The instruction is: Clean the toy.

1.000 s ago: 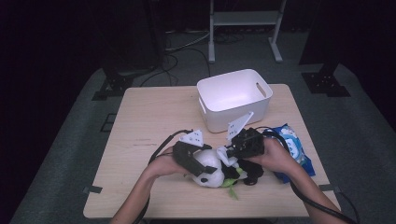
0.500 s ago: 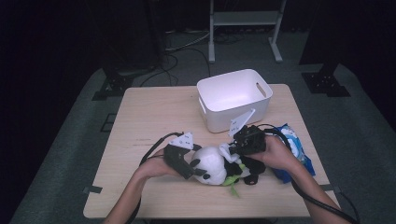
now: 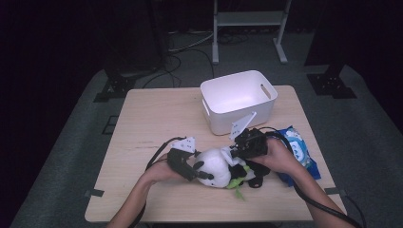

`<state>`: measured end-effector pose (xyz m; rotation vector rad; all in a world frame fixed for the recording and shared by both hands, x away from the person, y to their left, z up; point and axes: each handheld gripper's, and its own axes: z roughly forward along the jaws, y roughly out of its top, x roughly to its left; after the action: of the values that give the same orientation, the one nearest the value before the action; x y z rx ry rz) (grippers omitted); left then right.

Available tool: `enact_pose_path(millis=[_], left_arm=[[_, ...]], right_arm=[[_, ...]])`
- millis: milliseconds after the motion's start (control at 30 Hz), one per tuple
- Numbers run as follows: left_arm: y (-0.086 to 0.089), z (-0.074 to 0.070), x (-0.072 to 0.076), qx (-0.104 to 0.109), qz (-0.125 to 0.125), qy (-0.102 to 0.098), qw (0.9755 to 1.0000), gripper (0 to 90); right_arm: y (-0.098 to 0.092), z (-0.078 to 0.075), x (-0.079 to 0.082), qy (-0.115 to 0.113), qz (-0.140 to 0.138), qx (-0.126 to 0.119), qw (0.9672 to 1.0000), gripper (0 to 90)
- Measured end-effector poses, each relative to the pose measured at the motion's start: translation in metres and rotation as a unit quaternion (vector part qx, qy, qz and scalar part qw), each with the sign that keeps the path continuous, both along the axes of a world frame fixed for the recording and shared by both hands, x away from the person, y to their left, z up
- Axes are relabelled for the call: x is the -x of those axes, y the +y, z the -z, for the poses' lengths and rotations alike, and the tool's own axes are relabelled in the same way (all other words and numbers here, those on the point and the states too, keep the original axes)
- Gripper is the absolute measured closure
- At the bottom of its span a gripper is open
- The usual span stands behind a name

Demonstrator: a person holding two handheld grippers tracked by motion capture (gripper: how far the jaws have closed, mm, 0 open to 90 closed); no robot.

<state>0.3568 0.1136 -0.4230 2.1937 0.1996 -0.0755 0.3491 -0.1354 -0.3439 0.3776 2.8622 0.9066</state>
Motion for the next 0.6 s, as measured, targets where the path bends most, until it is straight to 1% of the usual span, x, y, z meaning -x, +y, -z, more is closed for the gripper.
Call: enact_pose_path(millis=[67,100,233,300,367,400,433,500,600], left_arm=[[0.002,-0.011,0.002,-0.011,-0.001,-0.003,0.9999,27.3],[0.003,-0.017,0.002,-0.015,-0.003,-0.009,0.9998,27.6],[0.011,-0.047,0.006,-0.018,-0.012,-0.024,0.9995,31.0],[0.012,-0.059,0.008,-0.031,-0.011,-0.036,0.9988,32.5],[0.012,-0.069,0.011,-0.039,-0.012,-0.046,0.9981,33.6],[0.012,-0.073,0.011,-0.041,-0.013,-0.046,0.9980,34.1],[0.012,-0.077,0.013,-0.043,-0.013,-0.051,0.9977,34.6],[0.011,-0.084,0.014,-0.048,-0.012,-0.056,0.9972,35.3],[0.010,-0.093,0.015,-0.053,-0.007,-0.067,0.9963,35.7]], right_arm=[[0.001,-0.003,0.001,-0.005,-0.001,-0.002,1.0000,84.0],[0.002,-0.005,0.002,-0.006,-0.002,-0.007,1.0000,84.0],[0.001,-0.015,0.004,-0.018,-0.001,-0.021,0.9996,84.1],[0.000,-0.019,0.005,-0.024,-0.002,-0.026,0.9994,84.1],[0.000,-0.022,0.006,-0.025,-0.003,-0.029,0.9993,84.1],[0.000,-0.023,0.007,-0.028,-0.001,-0.032,0.9991,84.1],[-0.001,-0.025,0.008,-0.030,-0.002,-0.035,0.9989,84.1],[-0.002,-0.027,0.008,-0.028,-0.001,-0.044,0.9986,84.1],[-0.004,-0.029,0.009,-0.027,-0.002,-0.050,0.9984,84.0]])
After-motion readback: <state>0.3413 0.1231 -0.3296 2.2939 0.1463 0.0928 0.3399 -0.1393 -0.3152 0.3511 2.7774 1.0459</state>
